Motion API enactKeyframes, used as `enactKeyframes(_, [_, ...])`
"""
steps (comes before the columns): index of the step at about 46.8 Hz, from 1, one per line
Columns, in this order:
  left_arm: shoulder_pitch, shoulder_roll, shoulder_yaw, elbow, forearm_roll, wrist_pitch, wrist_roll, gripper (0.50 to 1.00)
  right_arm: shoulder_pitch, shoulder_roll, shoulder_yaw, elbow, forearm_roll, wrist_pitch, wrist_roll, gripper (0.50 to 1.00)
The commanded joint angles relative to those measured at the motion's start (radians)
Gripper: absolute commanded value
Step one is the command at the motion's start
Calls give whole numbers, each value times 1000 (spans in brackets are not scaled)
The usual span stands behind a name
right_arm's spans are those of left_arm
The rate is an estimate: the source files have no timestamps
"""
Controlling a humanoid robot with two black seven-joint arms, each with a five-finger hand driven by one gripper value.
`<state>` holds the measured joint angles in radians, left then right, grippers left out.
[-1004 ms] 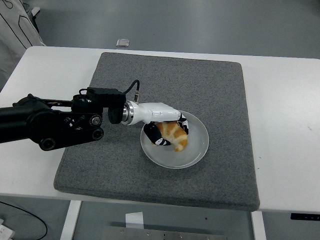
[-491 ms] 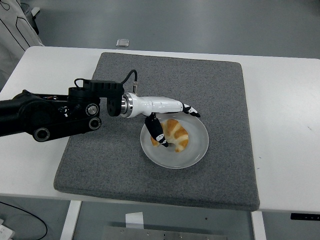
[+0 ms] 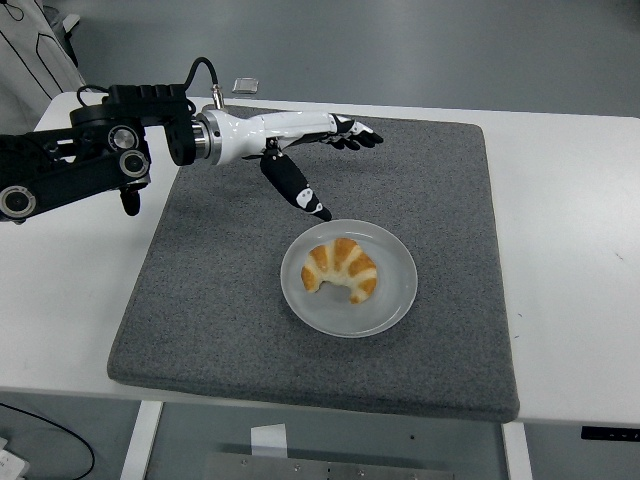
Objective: Place the bread on the plate
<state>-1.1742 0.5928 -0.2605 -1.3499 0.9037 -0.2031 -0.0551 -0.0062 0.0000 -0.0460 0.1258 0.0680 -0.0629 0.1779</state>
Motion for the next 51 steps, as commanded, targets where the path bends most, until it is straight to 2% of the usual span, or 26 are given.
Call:
enactKeyframes(1, [-1, 18, -16, 1, -41, 1, 0, 996, 0, 0, 0, 0, 1, 0, 0, 932])
enactKeyframes(9, [-1, 73, -80, 3, -117, -1, 0, 996, 0, 0, 0, 0, 1, 0, 0, 932])
enactKeyframes(25, [1, 179, -146, 63, -479, -18, 0, 999, 0, 0, 0, 0, 1, 0, 0, 932])
enactKeyframes(30, [5, 202, -154, 104, -571, -58, 1, 999, 0, 0, 0, 0, 0, 0, 0, 932])
enactKeyframes(42, [11, 232, -154, 265, -769, -232, 1, 996, 0, 0, 0, 0, 0, 0, 0, 932])
enactKeyframes(51, [30, 234, -151, 357, -847, -302, 24, 999, 0, 0, 0, 0, 1, 0, 0, 932])
